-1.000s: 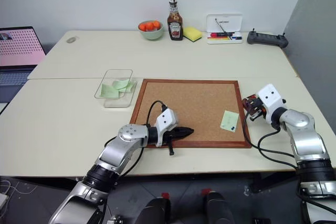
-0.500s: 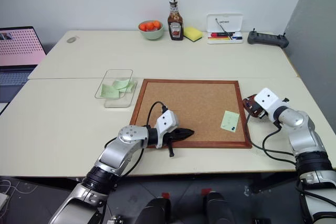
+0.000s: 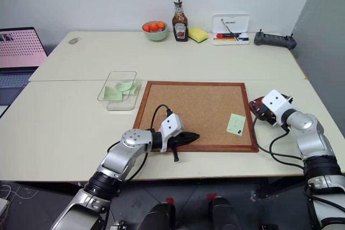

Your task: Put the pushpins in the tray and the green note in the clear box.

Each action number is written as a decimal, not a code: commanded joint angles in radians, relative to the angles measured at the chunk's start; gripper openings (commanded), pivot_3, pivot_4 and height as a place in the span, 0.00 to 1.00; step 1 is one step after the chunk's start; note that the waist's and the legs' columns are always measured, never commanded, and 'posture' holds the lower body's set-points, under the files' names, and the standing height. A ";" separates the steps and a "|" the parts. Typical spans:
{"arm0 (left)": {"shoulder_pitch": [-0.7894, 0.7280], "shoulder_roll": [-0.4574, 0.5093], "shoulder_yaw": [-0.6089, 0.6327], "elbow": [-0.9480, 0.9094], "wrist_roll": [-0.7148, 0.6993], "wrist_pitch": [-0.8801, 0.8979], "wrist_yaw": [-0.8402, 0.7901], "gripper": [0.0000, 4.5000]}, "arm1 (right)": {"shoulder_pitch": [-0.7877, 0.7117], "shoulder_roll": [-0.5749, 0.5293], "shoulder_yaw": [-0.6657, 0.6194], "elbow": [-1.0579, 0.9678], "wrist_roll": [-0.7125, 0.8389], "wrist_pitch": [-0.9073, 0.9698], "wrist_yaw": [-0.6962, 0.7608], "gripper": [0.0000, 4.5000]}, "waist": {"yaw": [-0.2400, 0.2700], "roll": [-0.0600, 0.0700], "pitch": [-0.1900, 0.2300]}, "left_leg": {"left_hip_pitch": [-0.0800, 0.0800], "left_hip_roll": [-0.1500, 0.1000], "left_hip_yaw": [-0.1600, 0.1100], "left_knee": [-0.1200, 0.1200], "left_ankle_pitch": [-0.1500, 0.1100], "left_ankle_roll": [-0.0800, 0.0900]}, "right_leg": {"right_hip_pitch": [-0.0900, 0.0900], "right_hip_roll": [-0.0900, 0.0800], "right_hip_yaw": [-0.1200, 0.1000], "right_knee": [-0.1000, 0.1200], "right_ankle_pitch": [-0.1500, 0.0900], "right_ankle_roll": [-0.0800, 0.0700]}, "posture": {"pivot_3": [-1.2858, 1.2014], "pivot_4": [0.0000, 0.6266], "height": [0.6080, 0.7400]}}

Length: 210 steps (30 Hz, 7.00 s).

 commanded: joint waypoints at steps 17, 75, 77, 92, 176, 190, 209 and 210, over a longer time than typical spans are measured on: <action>0.017 0.006 -0.050 0.047 0.024 0.000 -0.033 0.00 | 0.355 0.015 -0.179 -0.686 0.467 0.426 0.246 0.90 | 0.000 0.001 -0.001 | 0.000 0.000 -0.001 0.001 0.000 0.000 | 0.001 0.000 0.000 0.000 -0.004 -0.004 | 0.52 0.24 1.00; 0.036 0.014 -0.069 0.024 0.038 0.006 -0.042 0.00 | 0.345 0.031 -0.189 -0.685 0.530 0.365 0.292 0.00 | 0.003 0.000 0.000 | -0.001 0.000 -0.002 0.000 0.000 0.000 | 0.001 0.000 -0.002 -0.002 -0.005 -0.004 | 0.52 0.24 1.00; 0.036 0.014 -0.070 0.025 0.038 0.005 -0.042 0.00 | 0.331 0.021 -0.188 -0.652 0.497 0.351 0.270 0.00 | 0.003 0.000 0.000 | -0.001 0.000 -0.002 0.000 0.000 0.000 | 0.001 0.000 -0.002 -0.002 -0.005 -0.004 | 0.52 0.24 1.00; 0.039 0.012 -0.072 0.019 0.040 0.007 -0.039 0.00 | 0.150 -0.047 -0.079 -0.270 0.116 0.114 0.042 0.00 | 0.002 0.001 -0.001 | 0.000 0.000 -0.001 -0.001 0.000 0.000 | 0.001 -0.001 -0.001 -0.002 -0.005 -0.004 | 0.52 0.24 1.00; 0.040 0.018 -0.062 0.025 0.040 0.005 -0.036 0.00 | 0.296 0.068 -0.061 -0.637 0.447 0.294 0.311 0.00 | 0.003 0.000 -0.001 | -0.001 0.000 -0.002 -0.001 -0.001 0.001 | 0.000 -0.001 -0.002 -0.002 -0.005 -0.004 | 0.52 0.24 1.00; 0.028 0.005 -0.049 0.033 0.033 0.012 -0.020 0.00 | 0.263 0.044 -0.066 -0.672 0.447 0.284 0.322 0.00 | 0.003 0.000 -0.001 | -0.001 0.000 -0.002 -0.001 -0.001 0.001 | 0.000 -0.001 -0.002 -0.002 -0.005 -0.004 | 0.52 0.24 1.00; 0.024 0.007 -0.046 0.036 0.032 0.006 -0.024 0.00 | 0.149 -0.157 -0.061 -0.269 0.124 0.047 0.184 0.00 | 0.003 0.000 -0.001 | -0.001 0.000 -0.001 -0.001 -0.001 0.001 | 0.000 -0.001 -0.002 -0.002 -0.005 -0.004 | 0.52 0.24 1.00; 0.024 0.007 -0.047 0.037 0.033 0.005 -0.024 0.00 | 0.142 -0.159 -0.050 -0.249 0.098 0.031 0.169 0.00 | 0.003 0.000 -0.001 | 0.000 0.000 -0.001 -0.001 -0.001 0.001 | 0.000 -0.001 -0.002 -0.002 -0.005 -0.004 | 0.52 0.24 1.00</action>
